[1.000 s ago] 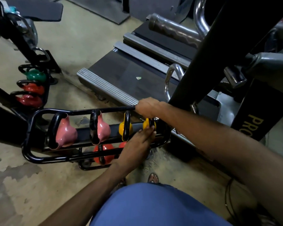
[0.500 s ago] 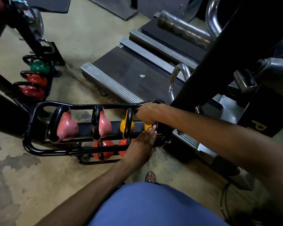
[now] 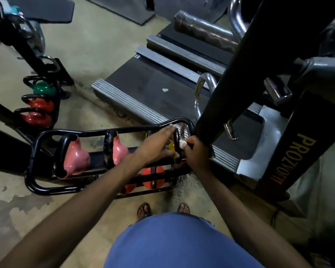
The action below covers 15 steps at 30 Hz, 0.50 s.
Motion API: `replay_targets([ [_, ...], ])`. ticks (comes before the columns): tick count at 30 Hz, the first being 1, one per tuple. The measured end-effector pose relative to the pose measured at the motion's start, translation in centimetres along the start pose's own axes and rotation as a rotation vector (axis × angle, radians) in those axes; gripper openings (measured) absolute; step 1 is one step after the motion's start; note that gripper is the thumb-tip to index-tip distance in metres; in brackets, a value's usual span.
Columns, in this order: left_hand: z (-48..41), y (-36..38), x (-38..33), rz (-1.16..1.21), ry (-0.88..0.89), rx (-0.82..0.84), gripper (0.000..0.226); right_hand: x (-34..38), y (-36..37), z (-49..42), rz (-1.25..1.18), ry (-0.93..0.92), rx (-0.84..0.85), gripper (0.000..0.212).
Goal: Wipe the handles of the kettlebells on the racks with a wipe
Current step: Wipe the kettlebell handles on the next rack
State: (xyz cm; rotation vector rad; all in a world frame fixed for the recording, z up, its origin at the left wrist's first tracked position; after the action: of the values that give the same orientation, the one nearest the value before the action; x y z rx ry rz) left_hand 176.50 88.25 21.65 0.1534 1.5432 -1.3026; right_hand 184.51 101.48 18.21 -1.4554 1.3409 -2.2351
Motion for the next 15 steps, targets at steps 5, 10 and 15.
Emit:
replay_targets([
  [5, -3.7, 1.1, 0.3, -0.192, 0.033, 0.136, 0.097, 0.4, 2.2, -2.4, -0.122, 0.243, -0.03, 0.01],
  [10, -3.5, 1.4, 2.0, -0.169, 0.067, 0.107, 0.1, -1.6, 5.9, -4.4, -0.215, 0.402, 0.115, 0.012],
  [15, -3.6, 1.7, 2.2, -0.105, 0.064, 0.103, 0.106, -1.9, 6.0, -2.0, -0.454, 0.401, 0.226, 0.019],
])
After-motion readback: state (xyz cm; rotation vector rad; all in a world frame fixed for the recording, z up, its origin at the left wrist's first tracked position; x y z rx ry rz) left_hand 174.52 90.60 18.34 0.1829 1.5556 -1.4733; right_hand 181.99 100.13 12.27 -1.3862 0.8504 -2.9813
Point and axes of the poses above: each hand's wrist, its own z-axis away from the middle knuckle, its own y-axis out of the palm, x = y × z, the point moved 8 cm from there along -z, towards the middle knuckle, and after that the axes turned 14 degrees about z, right-handed, at the moved point
